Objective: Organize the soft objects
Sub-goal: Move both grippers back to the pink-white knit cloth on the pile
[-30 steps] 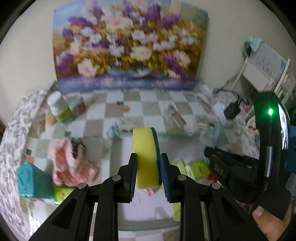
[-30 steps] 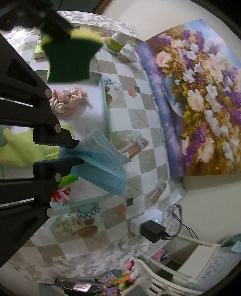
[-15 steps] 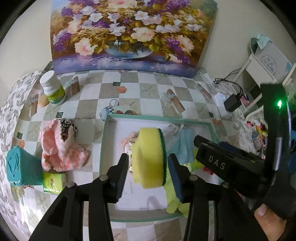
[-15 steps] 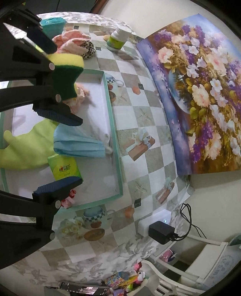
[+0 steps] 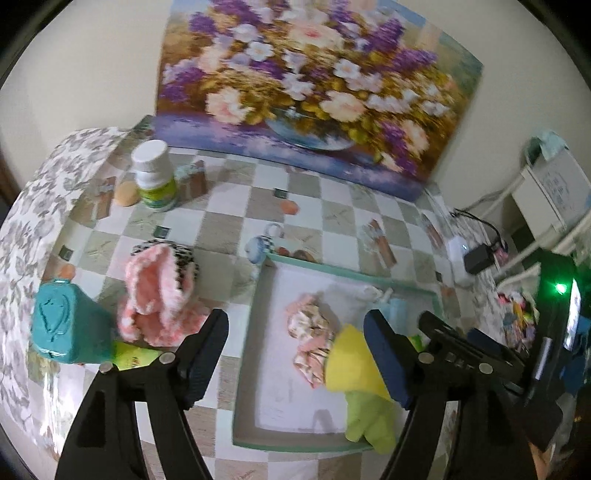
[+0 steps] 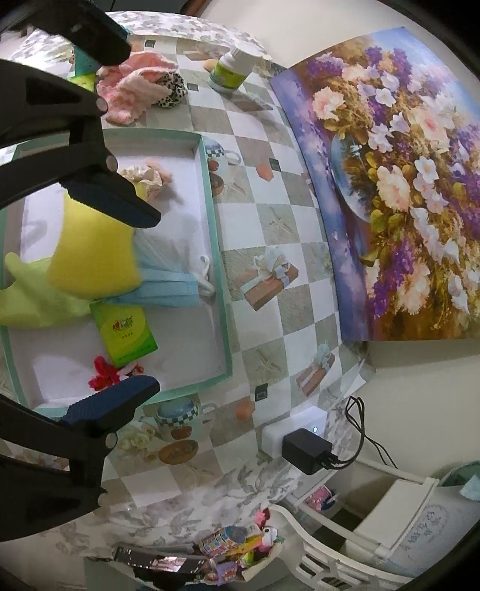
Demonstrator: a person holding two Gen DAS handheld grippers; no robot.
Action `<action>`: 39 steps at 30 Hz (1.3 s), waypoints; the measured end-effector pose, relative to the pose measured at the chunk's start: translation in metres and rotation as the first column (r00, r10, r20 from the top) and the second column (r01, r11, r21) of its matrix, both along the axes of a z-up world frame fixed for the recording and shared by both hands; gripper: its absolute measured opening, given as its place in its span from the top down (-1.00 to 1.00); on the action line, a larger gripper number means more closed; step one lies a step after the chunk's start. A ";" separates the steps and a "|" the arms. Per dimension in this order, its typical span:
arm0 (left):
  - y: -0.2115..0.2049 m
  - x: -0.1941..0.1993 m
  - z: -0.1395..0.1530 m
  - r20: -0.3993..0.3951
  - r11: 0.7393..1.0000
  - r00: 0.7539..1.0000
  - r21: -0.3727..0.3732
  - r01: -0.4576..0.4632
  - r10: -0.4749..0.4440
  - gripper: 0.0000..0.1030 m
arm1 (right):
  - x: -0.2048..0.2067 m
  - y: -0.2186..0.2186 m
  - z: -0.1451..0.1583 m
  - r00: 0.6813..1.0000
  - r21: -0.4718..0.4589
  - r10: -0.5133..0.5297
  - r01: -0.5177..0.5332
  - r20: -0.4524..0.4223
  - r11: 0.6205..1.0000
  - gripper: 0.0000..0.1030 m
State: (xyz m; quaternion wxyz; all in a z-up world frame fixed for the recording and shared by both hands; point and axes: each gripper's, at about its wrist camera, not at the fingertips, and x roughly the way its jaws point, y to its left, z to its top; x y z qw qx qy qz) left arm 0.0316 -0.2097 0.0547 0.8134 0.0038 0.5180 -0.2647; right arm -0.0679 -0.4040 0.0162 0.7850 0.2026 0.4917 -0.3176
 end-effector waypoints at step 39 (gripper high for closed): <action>0.162 0.074 -0.001 0.082 0.883 0.879 -0.016 -0.469 0.469 -0.86 | 0.069 0.102 0.029 0.960 -0.022 0.254 -0.253 0.120 0.967 -1.00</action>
